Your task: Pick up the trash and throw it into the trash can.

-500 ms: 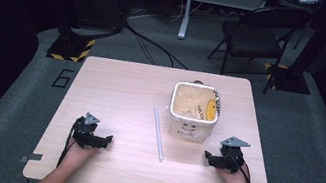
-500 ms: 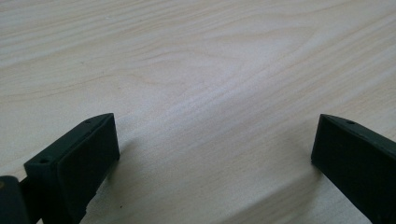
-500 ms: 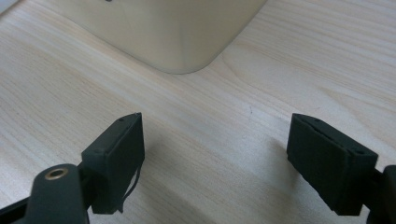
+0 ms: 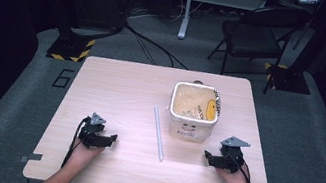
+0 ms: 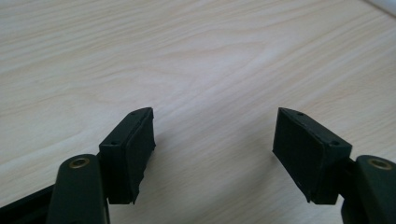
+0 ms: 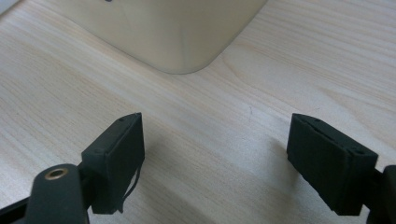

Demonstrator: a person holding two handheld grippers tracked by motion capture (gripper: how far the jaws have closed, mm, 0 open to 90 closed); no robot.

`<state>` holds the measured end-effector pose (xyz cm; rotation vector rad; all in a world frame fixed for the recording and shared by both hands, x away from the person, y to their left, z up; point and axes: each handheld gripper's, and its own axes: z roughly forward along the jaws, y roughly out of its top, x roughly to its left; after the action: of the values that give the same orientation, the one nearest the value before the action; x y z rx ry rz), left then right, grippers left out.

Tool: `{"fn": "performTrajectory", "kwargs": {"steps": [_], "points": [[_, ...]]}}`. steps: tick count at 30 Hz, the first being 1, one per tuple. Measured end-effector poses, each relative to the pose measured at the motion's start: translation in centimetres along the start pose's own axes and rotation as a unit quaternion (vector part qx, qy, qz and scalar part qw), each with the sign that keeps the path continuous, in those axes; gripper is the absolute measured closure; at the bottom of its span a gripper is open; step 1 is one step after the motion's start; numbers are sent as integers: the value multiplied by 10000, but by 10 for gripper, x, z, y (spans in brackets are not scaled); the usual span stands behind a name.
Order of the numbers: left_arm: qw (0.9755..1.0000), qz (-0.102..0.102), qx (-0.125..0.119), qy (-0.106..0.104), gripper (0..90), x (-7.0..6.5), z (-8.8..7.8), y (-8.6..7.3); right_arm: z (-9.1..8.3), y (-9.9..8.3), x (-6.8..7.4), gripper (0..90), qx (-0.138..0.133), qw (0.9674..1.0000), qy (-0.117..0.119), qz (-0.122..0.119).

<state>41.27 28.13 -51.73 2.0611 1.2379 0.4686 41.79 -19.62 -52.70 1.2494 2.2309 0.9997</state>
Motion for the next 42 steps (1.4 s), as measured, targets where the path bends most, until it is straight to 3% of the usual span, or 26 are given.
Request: {"fn": "performTrajectory", "kwargs": {"steps": [6, 42], "points": [[9999, 156, -51, -42, 321, -11, 0, 6, 0, 0, 0, 185, 0, 10000, 0, 0], [9980, 221, -63, -596, 396, -61, 23, 40, 0, 0, 0, 185, 1, 10000, 7, -10]]}}
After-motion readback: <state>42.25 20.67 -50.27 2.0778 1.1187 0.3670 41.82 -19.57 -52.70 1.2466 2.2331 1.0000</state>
